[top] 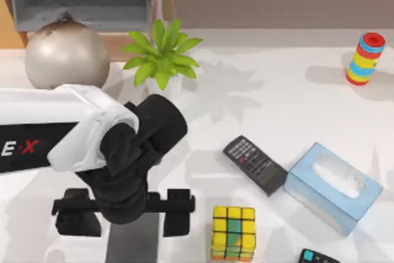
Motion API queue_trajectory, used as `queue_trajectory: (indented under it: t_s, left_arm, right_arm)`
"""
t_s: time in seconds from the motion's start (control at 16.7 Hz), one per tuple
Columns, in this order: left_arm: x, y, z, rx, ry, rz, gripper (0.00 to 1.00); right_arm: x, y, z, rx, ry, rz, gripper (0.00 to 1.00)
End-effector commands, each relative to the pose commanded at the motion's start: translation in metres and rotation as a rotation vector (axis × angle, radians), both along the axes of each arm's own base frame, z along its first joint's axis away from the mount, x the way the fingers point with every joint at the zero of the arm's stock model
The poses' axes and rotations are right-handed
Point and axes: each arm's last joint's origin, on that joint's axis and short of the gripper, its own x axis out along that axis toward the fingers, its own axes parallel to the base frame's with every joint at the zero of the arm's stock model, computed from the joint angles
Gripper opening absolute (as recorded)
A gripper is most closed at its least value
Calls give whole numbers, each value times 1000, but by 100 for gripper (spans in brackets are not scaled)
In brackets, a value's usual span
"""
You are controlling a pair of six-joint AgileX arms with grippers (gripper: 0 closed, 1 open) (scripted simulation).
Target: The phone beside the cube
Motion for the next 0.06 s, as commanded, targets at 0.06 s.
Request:
queue_trajectory:
  t_s: [0.06]
  left_arm:
    - [0, 0, 0, 0, 0, 0, 100]
  right_arm:
    - [0, 0, 0, 0, 0, 0, 100]
